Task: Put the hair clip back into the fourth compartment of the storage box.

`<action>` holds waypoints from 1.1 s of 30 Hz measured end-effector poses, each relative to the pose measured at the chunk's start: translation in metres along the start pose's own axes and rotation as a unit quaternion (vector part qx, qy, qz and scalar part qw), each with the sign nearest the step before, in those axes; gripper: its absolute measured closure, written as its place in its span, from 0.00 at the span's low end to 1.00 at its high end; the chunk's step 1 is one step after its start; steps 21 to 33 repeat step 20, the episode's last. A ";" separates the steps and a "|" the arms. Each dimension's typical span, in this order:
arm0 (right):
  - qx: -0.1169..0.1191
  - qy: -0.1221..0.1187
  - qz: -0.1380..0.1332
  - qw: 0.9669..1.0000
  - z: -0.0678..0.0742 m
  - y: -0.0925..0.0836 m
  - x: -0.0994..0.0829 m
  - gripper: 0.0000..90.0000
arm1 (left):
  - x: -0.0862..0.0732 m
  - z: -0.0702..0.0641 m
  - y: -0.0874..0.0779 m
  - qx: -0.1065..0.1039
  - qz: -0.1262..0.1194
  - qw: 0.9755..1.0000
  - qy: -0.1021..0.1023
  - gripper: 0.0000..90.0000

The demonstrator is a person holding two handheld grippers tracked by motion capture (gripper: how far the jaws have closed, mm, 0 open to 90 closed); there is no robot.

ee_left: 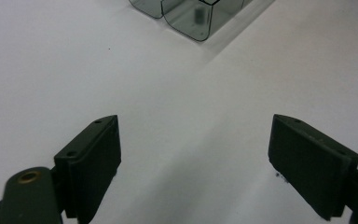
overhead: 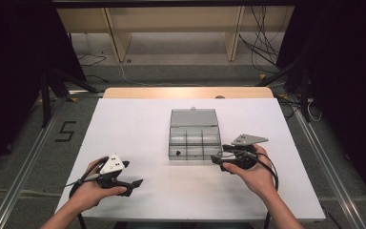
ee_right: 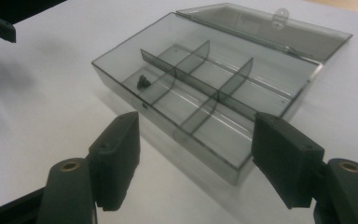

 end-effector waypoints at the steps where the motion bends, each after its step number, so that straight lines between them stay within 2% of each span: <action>1: -0.002 0.000 -0.001 1.000 -0.001 -0.002 -0.003 0.36 | 0.000 0.000 0.000 0.000 0.001 1.000 0.000 0.19; 12: -0.022 0.012 -0.016 1.000 -0.010 -0.022 -0.028 0.36 | -0.001 0.000 0.000 0.001 0.002 1.000 0.000 0.19; 20: -0.030 0.021 -0.014 0.999 -0.011 -0.027 -0.042 0.35 | 0.001 0.000 0.001 0.001 0.001 1.000 0.000 0.19; 33: -0.030 0.021 -0.014 0.999 -0.011 -0.027 -0.042 0.35 | 0.001 0.000 0.001 0.001 0.001 1.000 0.000 0.19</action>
Point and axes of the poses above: each handheld gripper's, and its own axes: y roughly forward along the jaws, x roughly out of its top, z roughly to its left, the point moved 9 cm from there along y, roughly forward along the jaws, and after that the axes turned 5 degrees about z, right-handed, at the moved point
